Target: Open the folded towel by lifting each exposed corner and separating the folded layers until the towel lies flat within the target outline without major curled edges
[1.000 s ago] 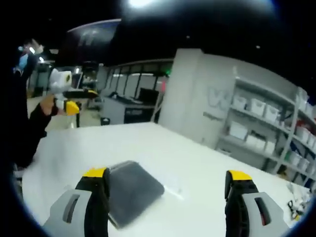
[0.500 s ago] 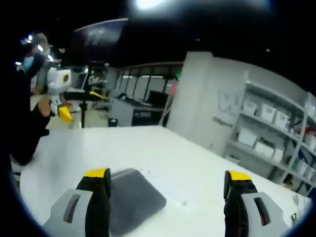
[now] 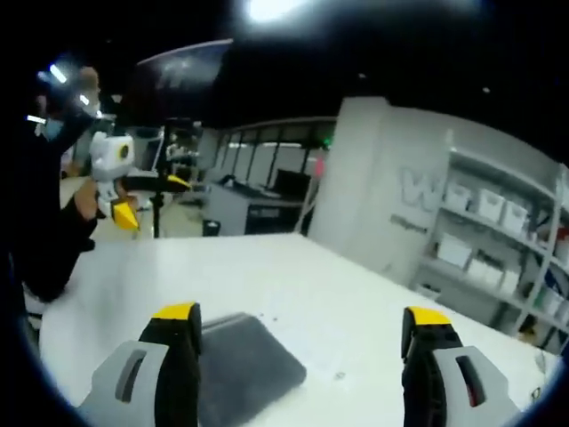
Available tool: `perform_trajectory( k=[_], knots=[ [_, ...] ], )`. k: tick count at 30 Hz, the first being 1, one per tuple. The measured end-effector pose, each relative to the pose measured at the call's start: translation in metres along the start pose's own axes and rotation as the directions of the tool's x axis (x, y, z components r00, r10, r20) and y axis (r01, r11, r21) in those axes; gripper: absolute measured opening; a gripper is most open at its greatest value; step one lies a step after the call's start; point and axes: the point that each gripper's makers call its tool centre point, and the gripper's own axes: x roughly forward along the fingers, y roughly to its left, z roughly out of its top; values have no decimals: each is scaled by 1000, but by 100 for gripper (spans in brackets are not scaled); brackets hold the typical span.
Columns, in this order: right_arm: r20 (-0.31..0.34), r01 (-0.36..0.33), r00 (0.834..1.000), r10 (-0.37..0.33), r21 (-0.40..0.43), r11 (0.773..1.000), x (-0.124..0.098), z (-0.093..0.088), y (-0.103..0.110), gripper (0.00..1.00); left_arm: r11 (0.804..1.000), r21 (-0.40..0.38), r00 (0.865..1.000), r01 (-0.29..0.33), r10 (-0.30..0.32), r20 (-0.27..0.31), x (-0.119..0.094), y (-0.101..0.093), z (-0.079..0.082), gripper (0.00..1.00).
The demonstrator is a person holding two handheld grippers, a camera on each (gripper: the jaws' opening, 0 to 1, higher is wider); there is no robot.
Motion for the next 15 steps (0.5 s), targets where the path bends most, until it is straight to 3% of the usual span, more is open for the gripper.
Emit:
perform_trajectory(
  k=[6, 11, 14, 15],
  knots=[
    [-9, -16, 1000, 16, -13, 1000, 3, -2, 4, 95, 1000, 8, 1000, 1, -1, 1, 6, -4, -2, 99],
    [-33, 6, 999, -7, -28, 1000, 2, -7, -3, 94, 1000, 3, 999, 6, -6, -46, 15, -7, -18, 99],
    [14, -36, 999, 36, 11, 999, -1, 0, 6, 94, 1000, -14, 1000, 22, -22, -22, 9, -19, -11, 99],
    [-4, -40, 999, 41, 11, 999, -1, -4, 7, 94, 999, -30, 999, 26, -27, -21, 6, -24, -12, 99]
  ],
)
